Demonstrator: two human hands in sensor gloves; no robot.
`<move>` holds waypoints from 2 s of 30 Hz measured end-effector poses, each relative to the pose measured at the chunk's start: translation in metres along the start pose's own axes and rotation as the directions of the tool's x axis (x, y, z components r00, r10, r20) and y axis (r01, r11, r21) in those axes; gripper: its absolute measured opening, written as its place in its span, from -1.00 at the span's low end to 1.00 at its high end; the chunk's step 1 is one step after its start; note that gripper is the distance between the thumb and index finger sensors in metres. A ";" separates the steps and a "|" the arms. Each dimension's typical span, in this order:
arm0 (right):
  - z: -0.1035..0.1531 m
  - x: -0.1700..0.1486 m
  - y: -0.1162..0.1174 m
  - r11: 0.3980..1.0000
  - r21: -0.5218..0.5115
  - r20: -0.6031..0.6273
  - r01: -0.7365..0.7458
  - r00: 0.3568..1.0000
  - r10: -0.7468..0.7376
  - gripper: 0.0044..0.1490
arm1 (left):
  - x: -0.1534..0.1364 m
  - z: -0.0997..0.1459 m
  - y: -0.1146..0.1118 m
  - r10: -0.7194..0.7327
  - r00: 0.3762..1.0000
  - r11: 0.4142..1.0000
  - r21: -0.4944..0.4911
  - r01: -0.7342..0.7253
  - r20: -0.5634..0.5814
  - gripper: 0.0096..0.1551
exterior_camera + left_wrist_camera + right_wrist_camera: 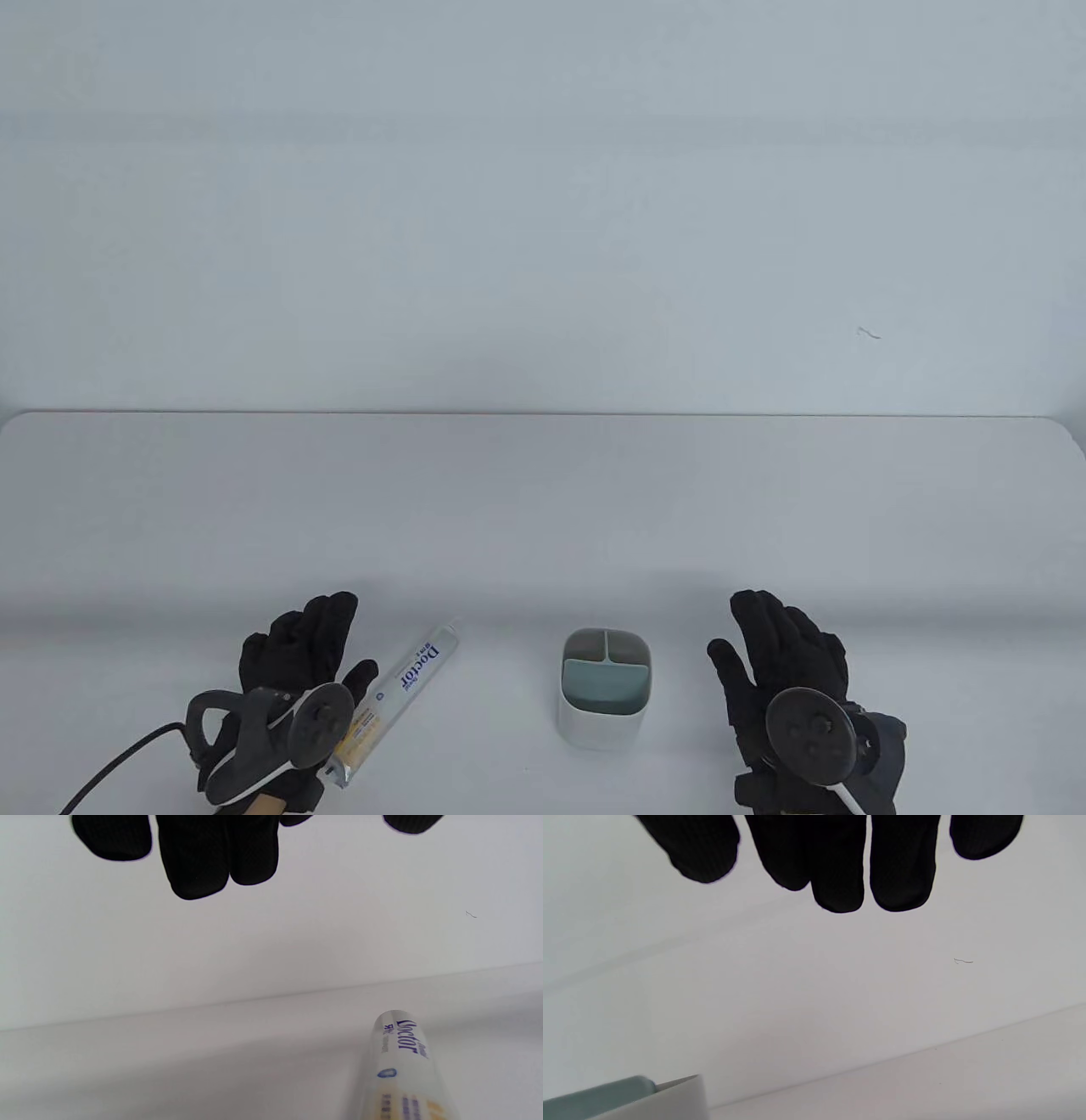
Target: Insert toothpaste into the toothbrush holder
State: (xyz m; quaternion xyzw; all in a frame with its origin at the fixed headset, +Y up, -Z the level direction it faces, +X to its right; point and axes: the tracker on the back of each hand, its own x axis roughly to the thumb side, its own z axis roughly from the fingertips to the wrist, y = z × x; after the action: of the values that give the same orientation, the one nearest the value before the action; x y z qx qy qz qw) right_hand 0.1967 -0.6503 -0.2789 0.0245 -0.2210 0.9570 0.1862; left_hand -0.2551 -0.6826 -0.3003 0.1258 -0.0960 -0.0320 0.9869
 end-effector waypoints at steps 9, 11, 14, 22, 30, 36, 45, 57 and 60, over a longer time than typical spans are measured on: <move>0.001 -0.005 0.000 1.000 0.003 -0.021 0.001 1.000 -0.001 -0.27 | 0.006 -0.001 -0.002 0.002 1.000 1.000 -0.012 -0.001 0.020 -0.11; 0.001 -0.006 0.000 1.000 0.001 -0.024 0.000 1.000 0.000 -0.27 | 0.005 -0.001 -0.006 0.012 1.000 0.999 -0.033 -0.012 0.010 -0.11; 0.003 -0.008 0.002 1.000 0.009 -0.047 -0.004 0.999 0.005 -0.28 | 0.002 0.000 -0.011 0.052 0.999 0.998 -0.043 -0.052 -0.003 -0.10; 0.002 -0.009 0.005 0.999 0.036 -0.043 0.038 0.998 -0.036 -0.28 | 0.001 -0.002 -0.031 0.105 0.993 0.983 -0.147 -0.111 -0.052 -0.10; 0.002 -0.007 0.006 0.998 0.053 -0.035 0.045 0.998 -0.043 -0.28 | 0.005 -0.002 -0.056 0.079 0.995 0.955 -0.284 -0.092 -0.056 -0.09; 0.002 -0.006 0.008 0.996 0.067 -0.035 0.051 0.998 -0.049 -0.28 | 0.005 0.000 -0.078 0.068 0.997 0.899 -0.431 -0.082 -0.046 -0.01; 0.002 -0.004 0.009 0.996 0.073 -0.030 0.041 0.999 -0.039 -0.28 | 0.024 0.007 -0.105 -0.125 0.987 0.796 -0.584 0.158 0.097 -0.15; 0.002 -0.003 0.010 0.995 0.079 -0.024 0.057 0.998 -0.055 -0.28 | 0.036 0.003 -0.092 -0.247 0.957 0.869 -0.402 0.288 0.152 -0.35; 0.003 -0.003 0.011 0.994 0.083 -0.026 0.066 0.998 -0.064 -0.28 | 0.041 0.003 -0.090 -0.293 0.942 0.874 -0.352 0.334 0.166 -0.38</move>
State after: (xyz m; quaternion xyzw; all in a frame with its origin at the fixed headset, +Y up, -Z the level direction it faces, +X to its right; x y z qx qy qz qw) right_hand 0.1950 -0.6613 -0.2813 0.0283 -0.1773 0.9592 0.2184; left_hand -0.2190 -0.7736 -0.3127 -0.0533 -0.1191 -0.2160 0.9676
